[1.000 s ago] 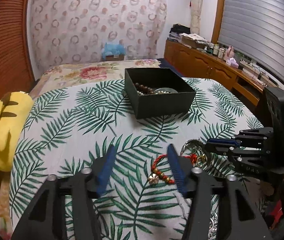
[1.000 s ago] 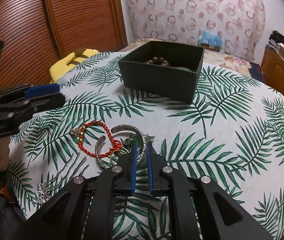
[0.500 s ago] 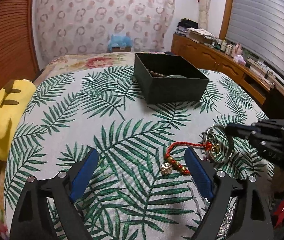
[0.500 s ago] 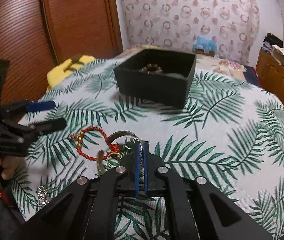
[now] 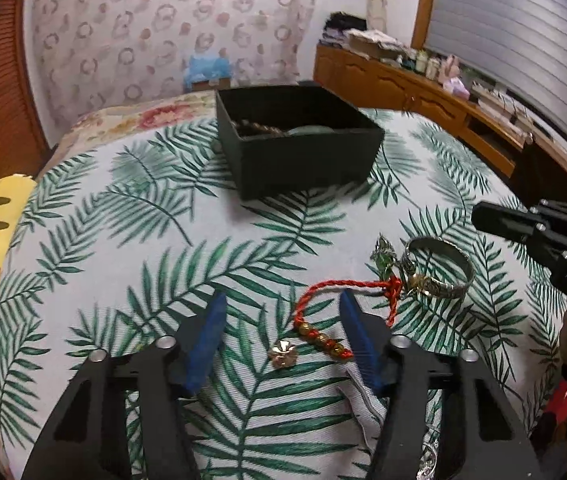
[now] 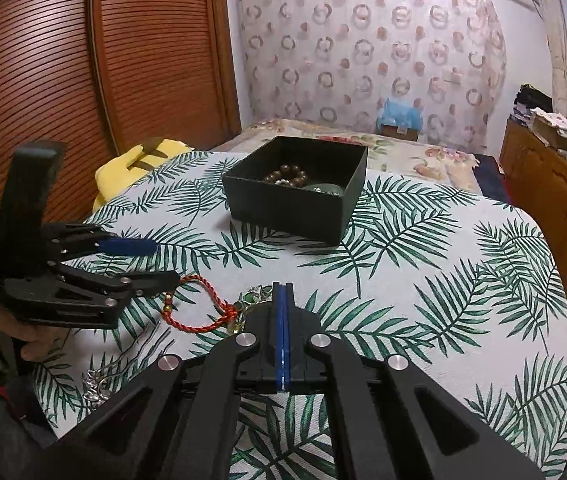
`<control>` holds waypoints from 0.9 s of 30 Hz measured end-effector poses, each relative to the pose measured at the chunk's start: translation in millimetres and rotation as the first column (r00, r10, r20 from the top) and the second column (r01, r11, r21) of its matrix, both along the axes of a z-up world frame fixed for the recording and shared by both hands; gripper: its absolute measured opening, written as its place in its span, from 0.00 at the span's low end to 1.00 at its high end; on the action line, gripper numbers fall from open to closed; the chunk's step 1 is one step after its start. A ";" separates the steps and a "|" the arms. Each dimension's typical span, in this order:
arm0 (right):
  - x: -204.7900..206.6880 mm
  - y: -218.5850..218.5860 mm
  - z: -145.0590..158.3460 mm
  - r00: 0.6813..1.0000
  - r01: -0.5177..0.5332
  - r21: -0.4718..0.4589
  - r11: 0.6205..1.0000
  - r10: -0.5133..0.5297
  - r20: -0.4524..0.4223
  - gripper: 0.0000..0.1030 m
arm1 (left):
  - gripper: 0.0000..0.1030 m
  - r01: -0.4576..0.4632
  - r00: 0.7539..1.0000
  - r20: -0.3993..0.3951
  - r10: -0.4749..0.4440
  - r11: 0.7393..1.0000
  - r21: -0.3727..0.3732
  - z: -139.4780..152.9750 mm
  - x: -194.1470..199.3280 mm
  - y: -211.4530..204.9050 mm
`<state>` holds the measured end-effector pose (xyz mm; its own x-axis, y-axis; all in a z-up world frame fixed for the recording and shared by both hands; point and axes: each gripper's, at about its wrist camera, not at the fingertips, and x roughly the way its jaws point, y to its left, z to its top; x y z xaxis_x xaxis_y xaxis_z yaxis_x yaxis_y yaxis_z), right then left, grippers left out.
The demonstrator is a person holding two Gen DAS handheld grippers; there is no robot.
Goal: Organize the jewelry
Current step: 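Grasp the red string bracelet with the left tool while the right tool lifts the silver bangle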
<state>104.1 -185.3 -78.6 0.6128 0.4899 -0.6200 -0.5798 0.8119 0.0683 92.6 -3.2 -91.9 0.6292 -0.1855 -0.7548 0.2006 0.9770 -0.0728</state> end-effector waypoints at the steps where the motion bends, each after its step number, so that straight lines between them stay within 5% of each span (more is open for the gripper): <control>1: 0.6 -0.6 -1.1 1.000 0.002 -0.005 1.000 -0.002 -0.002 0.00 | 0.47 0.006 1.000 -0.007 -0.006 1.000 0.004 -1.4 0.9 -1.7; 5: 4.4 -5.1 -8.6 1.000 0.014 -0.011 1.000 -0.015 -0.026 0.00 | 0.31 0.035 0.999 -0.028 -0.035 0.999 0.013 -7.0 2.5 -8.9; 9: 6.9 -8.7 -14.8 0.999 0.030 -0.026 0.999 -0.031 -0.043 0.01 | 0.28 0.054 0.998 -0.024 -0.053 0.998 0.044 -8.8 4.1 -14.0; 12: 7.2 -8.8 -17.1 0.998 0.031 -0.033 0.999 -0.033 -0.049 0.02 | 0.02 0.061 0.998 -0.027 -0.060 0.997 0.053 -8.7 6.8 -14.0; 17: 12.7 -6.7 -28.2 0.995 0.021 -0.060 0.998 -0.026 -0.094 0.22 | 0.02 0.059 0.998 0.007 -0.059 0.998 0.016 1.5 3.6 -12.5; 24: 19.1 -5.2 -40.4 0.990 0.011 -0.080 0.997 -0.022 -0.142 0.22 | 0.02 0.039 0.995 0.098 -0.036 0.999 -0.029 29.2 -8.7 -11.1; 27: 18.8 -4.2 -40.7 0.990 -0.002 -0.096 0.995 -0.011 -0.139 0.06 | 0.02 0.034 0.991 0.128 -0.028 0.998 -0.043 40.8 -11.8 -11.3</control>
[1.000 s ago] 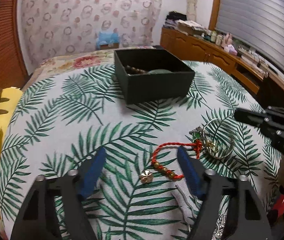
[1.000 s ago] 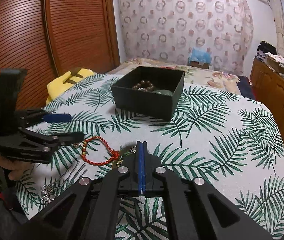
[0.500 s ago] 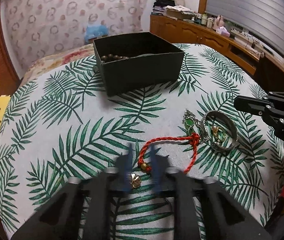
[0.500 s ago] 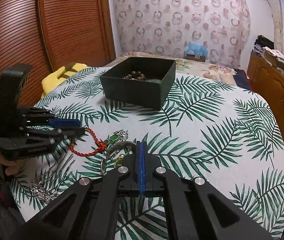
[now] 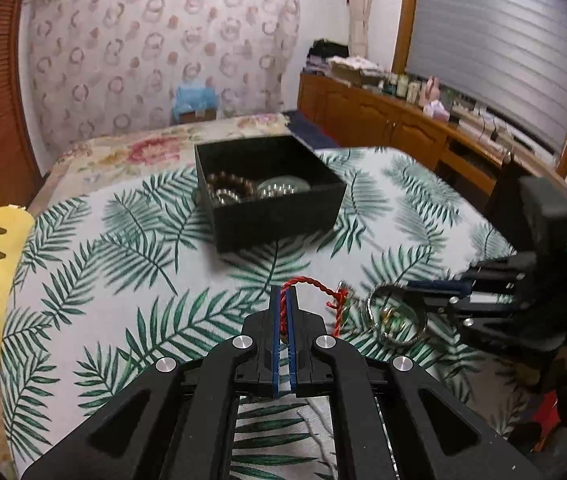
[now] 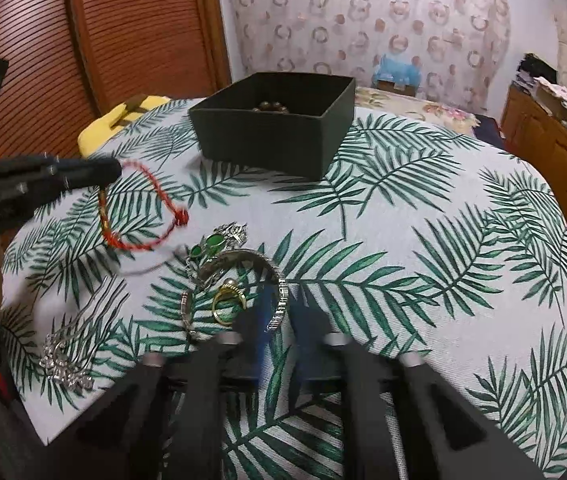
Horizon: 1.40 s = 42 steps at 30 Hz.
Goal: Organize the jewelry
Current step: 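Grasp the red string bracelet with the left tool while the right tool lifts the silver bangle, then carry the red bracelet and silver bangle into the black box and open both tools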
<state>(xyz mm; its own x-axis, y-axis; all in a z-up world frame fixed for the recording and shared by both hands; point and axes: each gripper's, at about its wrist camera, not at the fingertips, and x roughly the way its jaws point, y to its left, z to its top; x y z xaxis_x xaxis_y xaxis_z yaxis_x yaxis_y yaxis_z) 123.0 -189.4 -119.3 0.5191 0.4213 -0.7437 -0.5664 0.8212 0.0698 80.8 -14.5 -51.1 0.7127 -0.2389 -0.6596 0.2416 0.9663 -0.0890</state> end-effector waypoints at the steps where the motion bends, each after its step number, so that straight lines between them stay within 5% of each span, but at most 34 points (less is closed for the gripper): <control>1: -0.3 -0.1 0.9 1.000 -0.003 -0.002 1.000 0.003 0.003 0.05 | 0.02 -0.001 1.000 0.008 0.001 1.000 -0.001 2.4 -0.7 -0.1; 16: -1.0 -5.1 37.7 0.992 -0.001 0.026 1.000 -0.002 0.127 0.05 | 0.02 -0.022 0.998 0.056 0.022 1.000 -0.002 11.7 6.9 3.6; 42: 116.2 41.5 62.5 0.977 0.030 0.028 0.999 -0.035 0.210 0.05 | 0.02 -0.063 0.990 0.127 0.063 0.998 0.000 35.8 53.8 16.3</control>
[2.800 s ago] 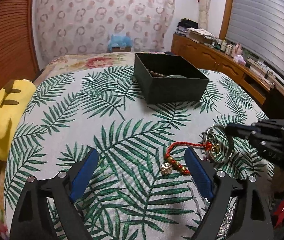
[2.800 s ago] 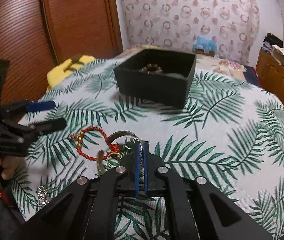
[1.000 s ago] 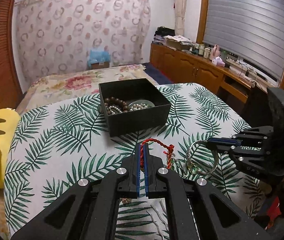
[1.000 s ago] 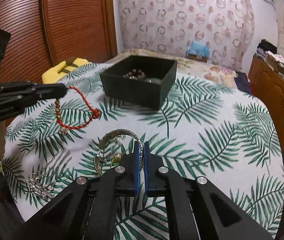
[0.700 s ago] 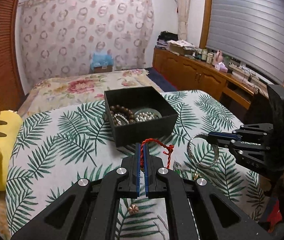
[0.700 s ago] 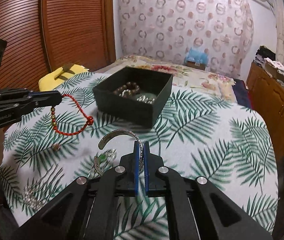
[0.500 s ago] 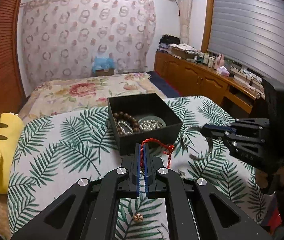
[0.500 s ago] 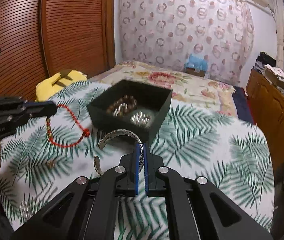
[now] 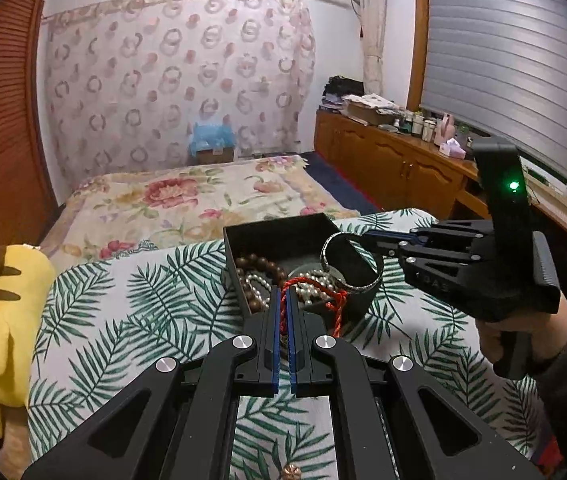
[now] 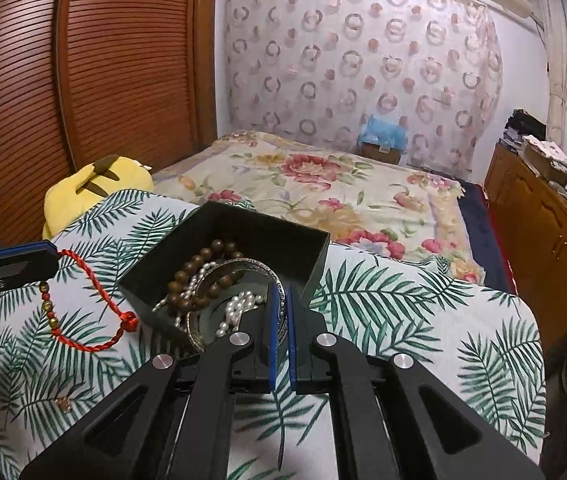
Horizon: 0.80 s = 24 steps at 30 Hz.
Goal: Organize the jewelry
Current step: 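Carry the red bracelet and silver bangle into the black box and open both tools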
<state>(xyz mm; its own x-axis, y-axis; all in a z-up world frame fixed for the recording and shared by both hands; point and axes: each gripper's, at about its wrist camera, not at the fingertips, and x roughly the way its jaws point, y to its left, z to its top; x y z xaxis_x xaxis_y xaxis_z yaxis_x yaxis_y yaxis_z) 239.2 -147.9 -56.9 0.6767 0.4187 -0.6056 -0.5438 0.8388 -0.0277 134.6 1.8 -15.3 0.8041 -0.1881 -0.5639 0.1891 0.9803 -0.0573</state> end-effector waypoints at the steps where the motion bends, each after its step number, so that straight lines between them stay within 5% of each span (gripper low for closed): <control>1: 3.1 1.1 -0.9 1.000 -0.004 0.001 1.000 0.004 -0.003 0.05 | 0.02 -0.001 1.000 0.000 0.001 1.000 0.001 0.1 2.1 -0.1; 13: 14.6 3.8 -14.2 0.998 -0.039 0.029 0.999 0.040 -0.054 0.08 | 0.02 -0.016 1.000 -0.007 0.017 1.000 0.023 2.7 26.6 -0.7; 24: -11.4 -20.1 -0.7 0.999 -0.037 0.047 0.998 0.038 -0.016 0.09 | 0.02 -0.019 1.000 -0.021 0.019 1.000 0.026 1.1 50.4 -5.9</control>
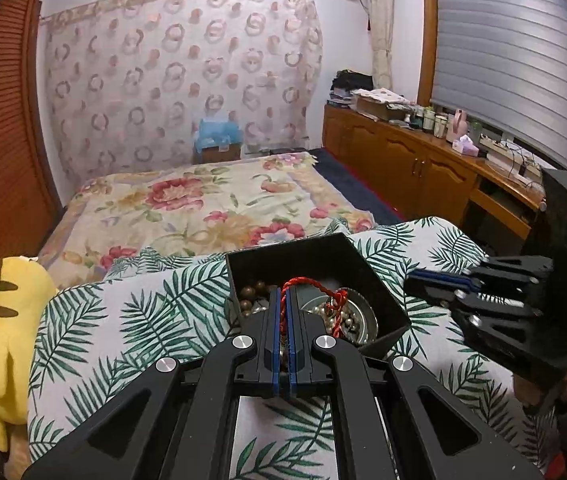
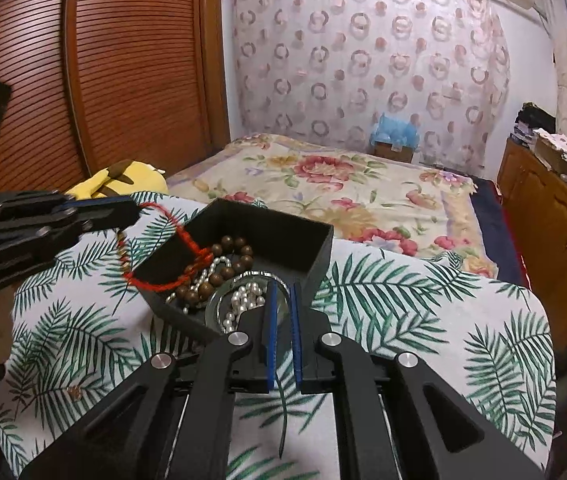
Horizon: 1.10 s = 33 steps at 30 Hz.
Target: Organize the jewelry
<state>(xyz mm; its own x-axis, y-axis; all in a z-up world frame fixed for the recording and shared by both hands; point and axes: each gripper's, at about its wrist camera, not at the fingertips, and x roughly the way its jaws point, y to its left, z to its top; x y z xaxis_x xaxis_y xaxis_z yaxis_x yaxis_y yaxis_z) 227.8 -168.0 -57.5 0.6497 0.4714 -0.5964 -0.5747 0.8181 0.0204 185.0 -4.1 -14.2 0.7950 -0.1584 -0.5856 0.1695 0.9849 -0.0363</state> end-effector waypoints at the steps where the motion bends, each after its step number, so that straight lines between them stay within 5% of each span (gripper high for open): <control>1: -2.1 -2.0 -0.4 1.000 0.003 -0.003 1.000 -0.003 0.000 0.09 | 0.02 0.000 1.000 -0.003 0.000 1.000 0.001 -0.3 1.7 -1.2; 21: -25.6 -14.6 -4.7 1.000 0.002 0.007 1.000 -0.001 -0.010 0.09 | 0.03 0.002 1.000 -0.016 -0.001 1.000 0.028 -3.2 19.4 -16.6; 33: -53.3 -13.6 -12.2 0.999 -0.024 0.007 1.000 0.024 -0.025 0.09 | 0.32 -0.012 1.000 -0.024 0.013 0.999 0.035 -7.1 2.9 -3.8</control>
